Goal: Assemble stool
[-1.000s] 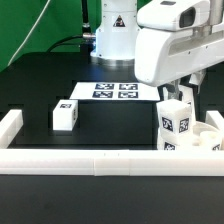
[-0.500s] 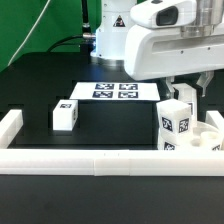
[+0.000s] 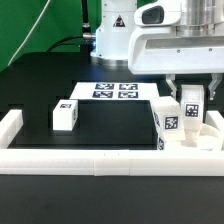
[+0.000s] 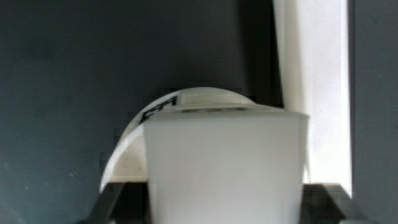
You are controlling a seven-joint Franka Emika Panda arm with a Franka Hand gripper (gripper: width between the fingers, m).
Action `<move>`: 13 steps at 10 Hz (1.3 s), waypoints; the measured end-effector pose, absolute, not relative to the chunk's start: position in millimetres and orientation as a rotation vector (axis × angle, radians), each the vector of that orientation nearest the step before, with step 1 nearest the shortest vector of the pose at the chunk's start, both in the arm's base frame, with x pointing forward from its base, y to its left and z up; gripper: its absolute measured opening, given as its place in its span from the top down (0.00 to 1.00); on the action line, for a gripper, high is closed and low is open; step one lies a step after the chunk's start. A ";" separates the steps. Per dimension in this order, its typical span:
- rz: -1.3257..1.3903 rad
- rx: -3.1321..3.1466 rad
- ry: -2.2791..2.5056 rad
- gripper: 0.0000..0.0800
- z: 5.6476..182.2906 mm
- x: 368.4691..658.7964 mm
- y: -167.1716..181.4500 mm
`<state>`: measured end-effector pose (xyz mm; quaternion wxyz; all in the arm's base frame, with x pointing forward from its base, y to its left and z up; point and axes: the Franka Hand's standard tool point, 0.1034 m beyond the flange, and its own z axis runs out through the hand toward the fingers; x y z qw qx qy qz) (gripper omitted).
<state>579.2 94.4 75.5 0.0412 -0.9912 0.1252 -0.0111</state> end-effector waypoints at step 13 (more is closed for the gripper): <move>-0.069 -3.027 0.357 0.19 108.8 580.1 50.0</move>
Offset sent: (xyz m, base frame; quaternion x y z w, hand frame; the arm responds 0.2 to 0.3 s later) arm 0.0000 0.0000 0.0000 0.0000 0.0000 0.0000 1.0000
